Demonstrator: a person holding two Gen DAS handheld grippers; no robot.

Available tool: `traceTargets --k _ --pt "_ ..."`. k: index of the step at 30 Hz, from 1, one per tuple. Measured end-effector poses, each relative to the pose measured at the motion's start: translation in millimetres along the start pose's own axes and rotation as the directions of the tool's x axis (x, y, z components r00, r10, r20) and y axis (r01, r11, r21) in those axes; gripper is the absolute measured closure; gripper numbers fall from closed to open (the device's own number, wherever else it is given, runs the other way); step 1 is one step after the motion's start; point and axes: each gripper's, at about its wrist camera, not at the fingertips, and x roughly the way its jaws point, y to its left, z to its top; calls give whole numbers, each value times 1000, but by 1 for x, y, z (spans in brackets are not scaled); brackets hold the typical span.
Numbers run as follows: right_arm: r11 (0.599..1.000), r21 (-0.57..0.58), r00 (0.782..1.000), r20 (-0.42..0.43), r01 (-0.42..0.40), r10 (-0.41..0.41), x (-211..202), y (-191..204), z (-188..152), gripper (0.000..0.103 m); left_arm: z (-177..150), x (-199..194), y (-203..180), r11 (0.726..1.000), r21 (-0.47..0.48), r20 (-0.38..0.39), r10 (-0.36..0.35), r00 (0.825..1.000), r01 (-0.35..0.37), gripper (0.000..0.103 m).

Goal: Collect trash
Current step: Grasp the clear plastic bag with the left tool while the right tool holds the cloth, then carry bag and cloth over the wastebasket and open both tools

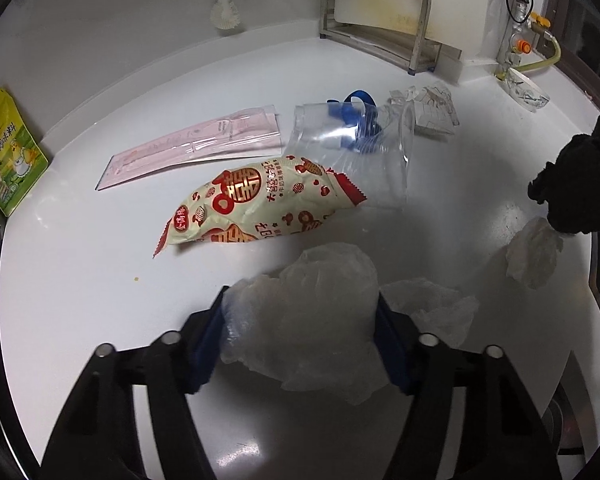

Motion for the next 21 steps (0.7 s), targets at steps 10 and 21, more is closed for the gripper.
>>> traceTargets --k 10,21 --pt "1000 13 999 47 7 -8 -25 -9 5 93 6 -25 -2 1000 4 43 -29 999 29 62" --pt "1000 20 999 43 9 -9 -57 -16 -14 93 -3 -72 -20 998 50 106 -48 993 43 62"
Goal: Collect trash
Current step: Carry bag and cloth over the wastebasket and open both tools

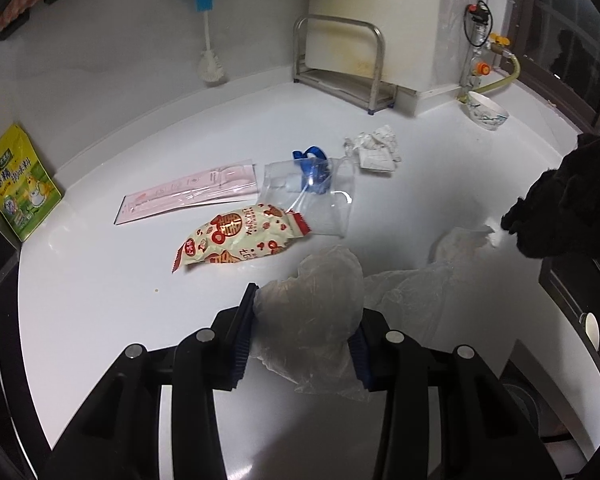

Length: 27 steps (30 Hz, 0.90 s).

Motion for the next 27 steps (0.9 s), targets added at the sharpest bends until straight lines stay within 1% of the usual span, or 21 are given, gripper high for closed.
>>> traceTargets --k 7,12,19,27 --pt "1000 6 1000 -22 0 1 -27 -11 -28 93 -15 -30 -23 1000 28 26 -13 1000 13 62" --pt "1000 16 999 -33 -7 8 -52 -22 -50 93 -32 -51 -47 998 54 29 -19 999 17 62" --pt "999 33 998 -60 -8 10 -87 -40 -80 93 -66 -73 -82 996 78 11 -45 999 44 62" --pt "998 55 994 -111 -11 17 -119 -66 -121 93 -105 -86 -120 992 107 -18 -64 998 65 62"
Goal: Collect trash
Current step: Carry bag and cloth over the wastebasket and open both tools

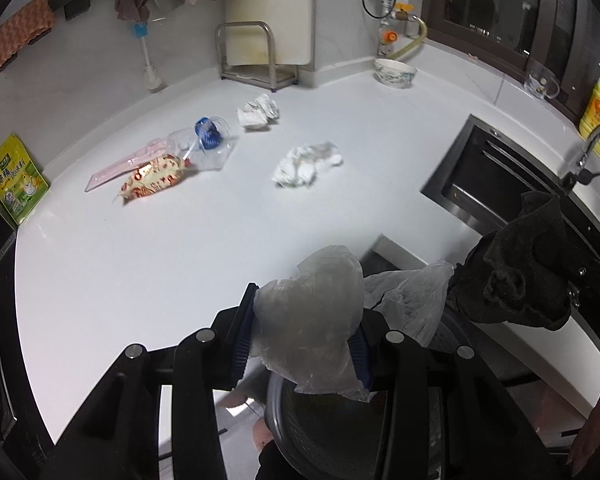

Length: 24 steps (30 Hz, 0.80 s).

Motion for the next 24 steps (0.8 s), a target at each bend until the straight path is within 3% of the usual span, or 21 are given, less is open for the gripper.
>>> traceTargets --k 10,21,24 --pt "1000 5 994 -110 -20 20 1 -23 -48 93 -43 11 -31 1000 12 -107 -16 994 17 61" --pt "999 13 966 -253 -43 45 32 -33 -82 93 -67 32 -37 1000 7 -183 14 983 -13 57" --pt "999 10 961 -272 -45 46 37 -34 -86 93 -71 34 -35 1000 -3 -197 25 980 -26 48"
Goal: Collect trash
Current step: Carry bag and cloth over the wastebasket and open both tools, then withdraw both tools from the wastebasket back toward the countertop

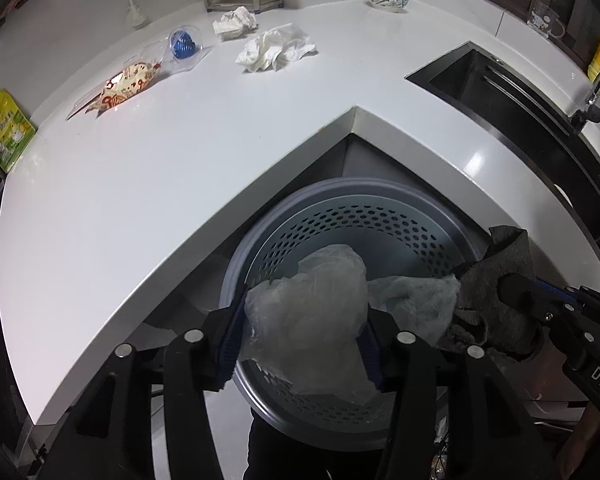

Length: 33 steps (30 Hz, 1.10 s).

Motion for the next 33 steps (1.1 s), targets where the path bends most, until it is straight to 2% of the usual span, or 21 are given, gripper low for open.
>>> traceTargets --k 1,3,5,7,24,33 --pt "1000 -2 1000 -9 1 -1 2 -1 -1 93 -1 0 1 1000 -8 -3 3 1000 -3 42" --pt "1000 -2 1000 -14 -2 2 3 -2 -1 91 -2 -1 2 1000 -19 -3 6 1000 -6 38" --pt "1000 -1 1000 -10 -5 5 2 -2 -1 83 -2 -2 3 1000 -23 -1 14 1000 -14 33" --pt "1000 -7 1000 3 4 -4 -1 -2 -1 69 -3 -4 4 999 -33 1 21 1000 -21 26" --pt "1000 -19 1000 12 -14 14 -9 4 5 68 2 -18 16 997 -70 29 44 999 -42 22" --pt "1000 -20 998 58 -23 24 -17 21 29 61 20 -38 39 994 -89 92 70 993 -62 18"
